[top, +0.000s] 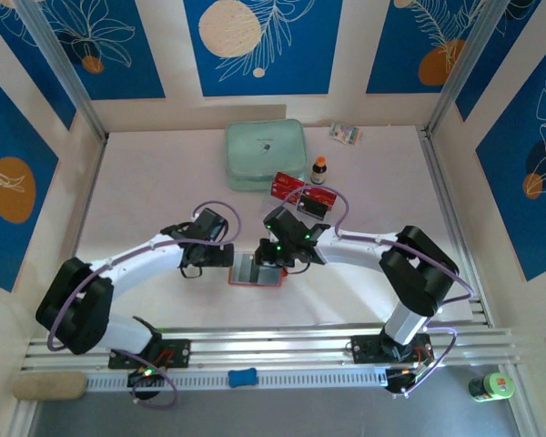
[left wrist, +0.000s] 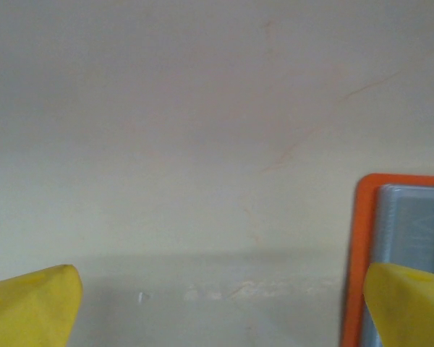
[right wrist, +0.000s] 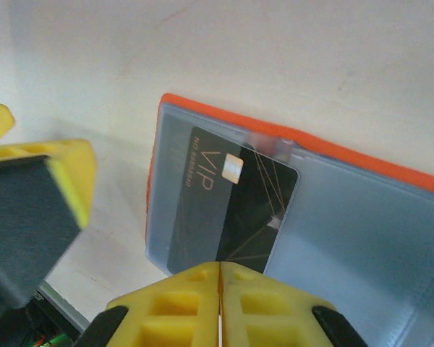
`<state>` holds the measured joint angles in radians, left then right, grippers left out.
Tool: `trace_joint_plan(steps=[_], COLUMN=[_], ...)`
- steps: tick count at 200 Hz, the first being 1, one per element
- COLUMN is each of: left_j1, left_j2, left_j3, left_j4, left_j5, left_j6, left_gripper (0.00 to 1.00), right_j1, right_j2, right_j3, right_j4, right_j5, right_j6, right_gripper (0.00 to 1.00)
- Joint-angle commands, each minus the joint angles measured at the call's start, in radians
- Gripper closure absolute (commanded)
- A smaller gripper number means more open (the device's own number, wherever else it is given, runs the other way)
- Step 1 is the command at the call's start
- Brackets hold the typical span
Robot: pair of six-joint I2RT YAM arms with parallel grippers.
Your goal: Put the credit cards into the card holder
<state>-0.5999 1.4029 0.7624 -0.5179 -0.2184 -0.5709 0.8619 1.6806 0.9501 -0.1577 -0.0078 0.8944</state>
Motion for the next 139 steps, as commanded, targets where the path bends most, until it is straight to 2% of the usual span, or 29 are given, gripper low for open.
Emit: trace_joint_plan(steps=[1, 139], left_j1=[0.011, 0.012], left_j2=[0.026, 0.1], left_j3=[-0.021, -0.031], left_j4=[-0.021, 0.019], left_j5=[-0.004, 0.039], left_j6=[-0.01, 0.01], left_gripper=[0.0, 0.0], right_j1=[0.012, 0.058], right_j2=[0.045, 0.236], right_j3=[0.04, 0.228], right_j4=[-0.068, -0.134], right_j5=[-0.012, -0.054], right_j6=[-0.028, -0.052], right_gripper=[0.92, 0.98])
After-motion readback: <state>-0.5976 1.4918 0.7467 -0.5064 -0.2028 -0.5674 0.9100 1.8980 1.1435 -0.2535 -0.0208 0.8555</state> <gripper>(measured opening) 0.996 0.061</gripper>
